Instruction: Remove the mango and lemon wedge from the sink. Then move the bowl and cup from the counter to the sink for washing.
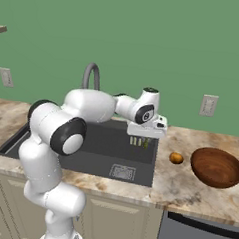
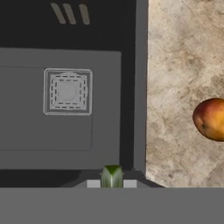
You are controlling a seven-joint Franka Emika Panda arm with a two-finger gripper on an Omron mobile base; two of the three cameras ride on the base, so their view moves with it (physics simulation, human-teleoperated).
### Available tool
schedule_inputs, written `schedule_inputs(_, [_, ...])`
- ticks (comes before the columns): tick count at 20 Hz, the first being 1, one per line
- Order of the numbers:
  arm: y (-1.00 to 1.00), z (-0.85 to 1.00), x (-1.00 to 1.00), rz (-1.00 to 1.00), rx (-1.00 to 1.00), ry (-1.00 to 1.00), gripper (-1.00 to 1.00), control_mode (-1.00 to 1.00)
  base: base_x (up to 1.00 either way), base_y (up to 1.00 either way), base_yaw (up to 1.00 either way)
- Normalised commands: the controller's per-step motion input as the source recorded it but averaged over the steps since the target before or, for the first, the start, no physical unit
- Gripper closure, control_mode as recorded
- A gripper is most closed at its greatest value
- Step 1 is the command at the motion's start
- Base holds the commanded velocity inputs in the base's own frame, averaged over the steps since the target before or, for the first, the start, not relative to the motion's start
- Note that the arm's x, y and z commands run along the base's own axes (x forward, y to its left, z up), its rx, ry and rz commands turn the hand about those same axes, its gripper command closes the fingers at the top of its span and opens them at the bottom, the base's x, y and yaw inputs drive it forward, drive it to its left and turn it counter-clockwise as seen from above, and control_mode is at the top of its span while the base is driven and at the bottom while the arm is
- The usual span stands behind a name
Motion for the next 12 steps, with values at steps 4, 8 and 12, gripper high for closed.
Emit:
schedule_inputs(4, [-0.22,0.0,-0.22,0.0,0.0,-0.17,1.0,-1.0,0.0,0.0,0.0])
schedule_inputs(8, [-0.1,0.02,-0.19,-0.01,-0.03,-0.08,1.0,-1.0,0.0,0.0,0.0])
schedule_inputs(12, [-0.18,0.08,-0.13,-0.02,-0.04,0.0,1.0,-1.0,0.0,0.0,0.0])
